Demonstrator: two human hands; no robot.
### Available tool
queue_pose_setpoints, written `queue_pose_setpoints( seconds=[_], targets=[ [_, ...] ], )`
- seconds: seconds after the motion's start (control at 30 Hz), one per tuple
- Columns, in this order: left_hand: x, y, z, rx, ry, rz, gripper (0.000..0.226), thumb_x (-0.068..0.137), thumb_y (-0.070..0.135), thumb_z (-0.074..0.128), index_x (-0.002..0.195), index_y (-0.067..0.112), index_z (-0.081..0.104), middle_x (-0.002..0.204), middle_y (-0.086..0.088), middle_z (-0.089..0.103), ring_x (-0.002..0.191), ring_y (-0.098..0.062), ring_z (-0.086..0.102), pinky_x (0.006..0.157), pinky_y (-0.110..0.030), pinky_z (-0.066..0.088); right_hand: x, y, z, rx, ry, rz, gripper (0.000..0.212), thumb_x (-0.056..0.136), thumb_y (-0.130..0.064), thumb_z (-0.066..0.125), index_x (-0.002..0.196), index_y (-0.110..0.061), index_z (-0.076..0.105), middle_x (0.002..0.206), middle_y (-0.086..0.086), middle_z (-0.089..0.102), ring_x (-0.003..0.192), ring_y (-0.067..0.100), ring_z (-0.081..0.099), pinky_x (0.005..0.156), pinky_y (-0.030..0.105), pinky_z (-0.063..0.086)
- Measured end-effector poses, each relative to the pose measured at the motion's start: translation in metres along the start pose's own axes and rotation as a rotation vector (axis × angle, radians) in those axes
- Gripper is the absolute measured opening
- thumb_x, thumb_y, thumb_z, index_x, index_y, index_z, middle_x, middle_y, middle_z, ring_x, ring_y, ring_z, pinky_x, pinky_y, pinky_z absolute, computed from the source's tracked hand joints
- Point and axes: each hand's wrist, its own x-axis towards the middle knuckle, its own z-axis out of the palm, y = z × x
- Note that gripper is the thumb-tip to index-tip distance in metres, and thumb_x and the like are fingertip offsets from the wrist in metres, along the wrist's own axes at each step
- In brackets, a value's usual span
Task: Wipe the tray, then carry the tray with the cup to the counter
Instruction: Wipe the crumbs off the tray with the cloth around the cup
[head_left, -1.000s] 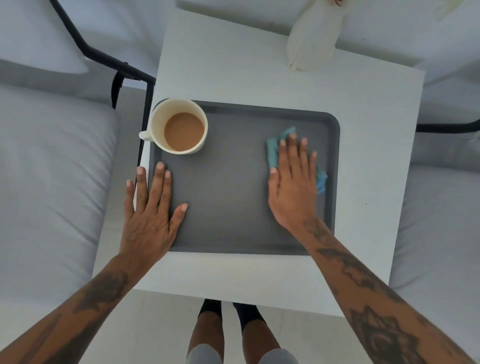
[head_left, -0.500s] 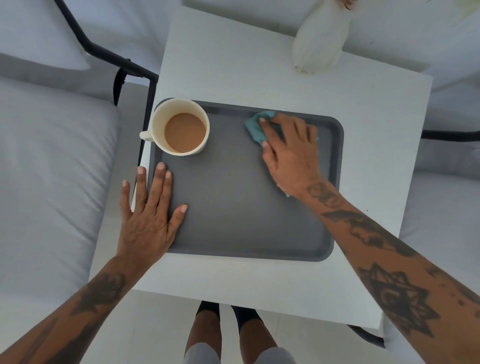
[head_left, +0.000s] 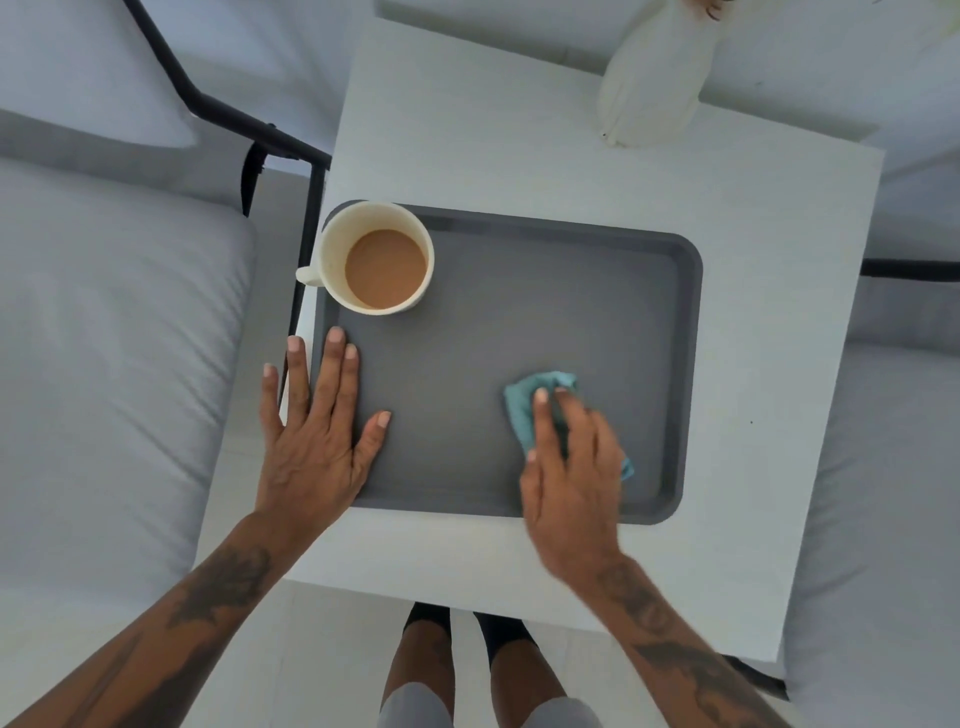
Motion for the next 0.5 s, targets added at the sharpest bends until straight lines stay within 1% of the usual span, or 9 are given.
queue_pose_setpoints(
  seconds=[0.07, 0.13, 0.23, 0.3, 0.37, 0.43, 0.5],
  targets=[
    [0.0, -0.001, 0.0, -0.002, 0.012, 0.01, 0.074, 0.101, 0.054, 0.022, 0.159, 0.009, 0.01, 0.169, -0.01, 0.006, 0.154, -0.037, 0.002, 0.123, -0.055, 0.0, -0.002, -0.021, 0.008, 0.021, -0.039, -0.008, 0.058, 0.092, -0.026, 0.044, 0.148, -0.009, 0.041, 0.149, 0.015, 0.043, 0.125, 0.033, 0.039, 0.096, 0.053, 0.047],
    [0.001, 0.0, 0.0, -0.005, 0.022, 0.018, 0.073, 0.102, 0.052, 0.023, 0.159, 0.008, 0.01, 0.169, -0.01, 0.007, 0.154, -0.038, 0.001, 0.123, -0.055, 0.0, 0.013, -0.04, 0.014, 0.06, -0.036, -0.026, 0.06, 0.089, -0.024, 0.047, 0.148, -0.012, 0.041, 0.151, 0.014, 0.043, 0.128, 0.032, 0.037, 0.096, 0.051, 0.044],
    [0.001, -0.001, -0.001, -0.013, 0.029, 0.041, 0.072, 0.103, 0.05, 0.02, 0.158, 0.006, 0.009, 0.168, -0.013, 0.006, 0.154, -0.039, 0.0, 0.123, -0.054, -0.001, 0.029, -0.073, 0.024, 0.098, -0.095, -0.188, 0.065, 0.087, -0.021, 0.051, 0.15, -0.02, 0.037, 0.156, 0.01, 0.037, 0.133, 0.032, 0.035, 0.098, 0.047, 0.038],
    [0.001, -0.002, -0.002, -0.011, 0.029, 0.061, 0.07, 0.103, 0.049, 0.017, 0.158, 0.006, 0.01, 0.168, -0.014, 0.007, 0.154, -0.04, 0.002, 0.123, -0.054, 0.0, 0.029, -0.087, 0.029, 0.09, -0.145, -0.3, 0.066, 0.089, -0.02, 0.053, 0.152, -0.023, 0.034, 0.159, 0.007, 0.033, 0.138, 0.029, 0.033, 0.099, 0.044, 0.036],
    [0.001, -0.003, -0.002, -0.009, 0.036, 0.074, 0.071, 0.103, 0.049, 0.017, 0.158, 0.006, 0.012, 0.168, -0.015, 0.009, 0.154, -0.04, 0.004, 0.123, -0.054, 0.0, 0.026, -0.084, 0.029, 0.077, -0.149, -0.327, 0.059, 0.096, -0.023, 0.049, 0.152, -0.023, 0.033, 0.16, 0.003, 0.032, 0.14, 0.027, 0.032, 0.099, 0.041, 0.035],
    [0.004, -0.006, -0.003, 0.002, 0.049, 0.094, 0.073, 0.102, 0.052, 0.022, 0.158, 0.006, 0.013, 0.167, -0.015, 0.01, 0.154, -0.039, 0.006, 0.124, -0.054, 0.001, 0.021, -0.066, 0.024, 0.063, -0.131, -0.318, 0.051, 0.101, -0.027, 0.043, 0.151, -0.023, 0.035, 0.159, 0.001, 0.032, 0.14, 0.025, 0.035, 0.097, 0.039, 0.035],
    [0.008, -0.011, -0.003, 0.025, 0.075, 0.129, 0.074, 0.102, 0.053, 0.029, 0.158, 0.007, 0.015, 0.167, -0.014, 0.012, 0.154, -0.038, 0.009, 0.124, -0.055, 0.004, 0.01, -0.042, 0.018, 0.025, -0.123, -0.313, 0.049, 0.101, -0.029, 0.04, 0.15, -0.024, 0.037, 0.159, -0.001, 0.033, 0.141, 0.024, 0.036, 0.095, 0.039, 0.035]
  ],
)
